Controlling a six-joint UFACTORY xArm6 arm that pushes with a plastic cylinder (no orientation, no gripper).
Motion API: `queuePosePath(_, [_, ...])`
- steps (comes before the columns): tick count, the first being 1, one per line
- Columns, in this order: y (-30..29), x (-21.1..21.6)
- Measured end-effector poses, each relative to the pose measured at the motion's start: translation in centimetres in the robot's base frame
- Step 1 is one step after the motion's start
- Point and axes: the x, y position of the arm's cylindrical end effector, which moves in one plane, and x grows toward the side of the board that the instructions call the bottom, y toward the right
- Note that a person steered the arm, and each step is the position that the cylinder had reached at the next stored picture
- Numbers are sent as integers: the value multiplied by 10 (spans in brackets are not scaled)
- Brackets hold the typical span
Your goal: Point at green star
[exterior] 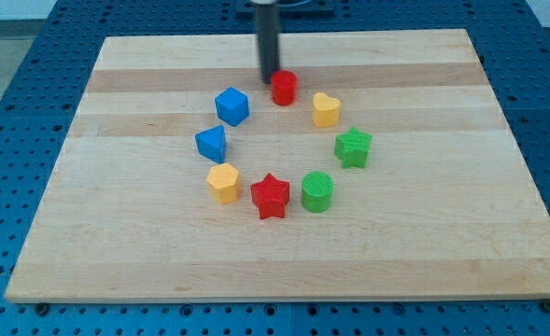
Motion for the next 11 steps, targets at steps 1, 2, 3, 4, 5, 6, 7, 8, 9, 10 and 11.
queuePosePath(1, [16,2])
queuePosePath(2, [18,1])
queuePosePath(3, [23,-29])
queuePosePath(4, [51,-4])
queuePosePath(5, [60,0])
queuePosePath(6, [83,13])
queuePosePath(7, [85,39])
queuePosePath(8, [85,74])
queuePosePath(9, [85,86])
queuePosePath(10, [86,99])
queuePosePath(11, [86,102])
